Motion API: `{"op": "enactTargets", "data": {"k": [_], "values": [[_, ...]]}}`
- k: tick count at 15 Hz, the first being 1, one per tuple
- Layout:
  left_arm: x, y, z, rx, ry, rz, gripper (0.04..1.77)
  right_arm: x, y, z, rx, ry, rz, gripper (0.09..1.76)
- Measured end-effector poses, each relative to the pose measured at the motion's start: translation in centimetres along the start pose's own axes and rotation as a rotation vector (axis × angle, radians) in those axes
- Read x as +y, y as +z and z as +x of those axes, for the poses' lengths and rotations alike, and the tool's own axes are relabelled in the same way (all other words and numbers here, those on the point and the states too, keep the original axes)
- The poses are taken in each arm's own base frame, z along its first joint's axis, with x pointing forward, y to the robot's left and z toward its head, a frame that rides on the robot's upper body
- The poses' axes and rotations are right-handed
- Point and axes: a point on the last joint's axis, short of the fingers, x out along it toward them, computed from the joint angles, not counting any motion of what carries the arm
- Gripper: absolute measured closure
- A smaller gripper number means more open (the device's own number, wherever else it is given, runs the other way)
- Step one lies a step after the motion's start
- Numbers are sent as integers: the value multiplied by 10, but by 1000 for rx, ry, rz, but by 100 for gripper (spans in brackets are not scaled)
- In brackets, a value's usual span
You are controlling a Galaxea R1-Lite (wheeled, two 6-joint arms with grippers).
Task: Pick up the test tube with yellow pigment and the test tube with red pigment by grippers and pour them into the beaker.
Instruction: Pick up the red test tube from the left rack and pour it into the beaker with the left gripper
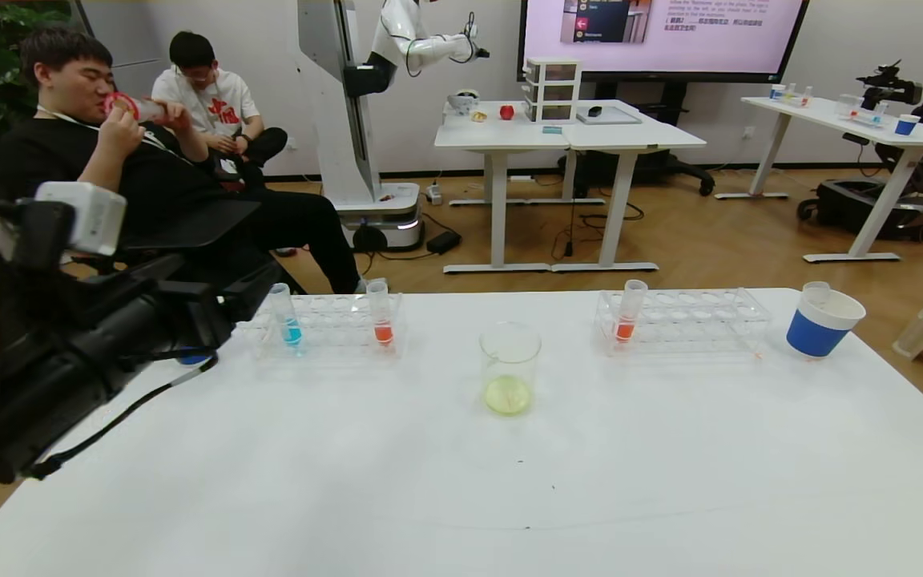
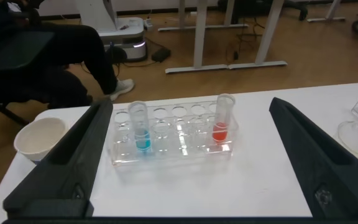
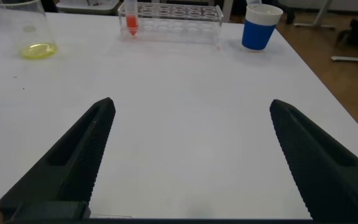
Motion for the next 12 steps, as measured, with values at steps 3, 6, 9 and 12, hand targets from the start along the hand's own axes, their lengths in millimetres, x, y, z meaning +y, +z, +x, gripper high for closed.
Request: {"op": "enactTargets", "data": {"k": [3,6,9,12], "values": [[-25,-25,33,-8,-14,-19,6,0,0,0,0,0,0,11],[-44,-55,59,-32,3,-36,6,0,0,0,0,0,0,11],[-61,-90,75,2,14,-38,6,0,0,0,0,0,0,11],[-74,-118,86,39,28,-44,6,0,0,0,0,0,0,11]]}}
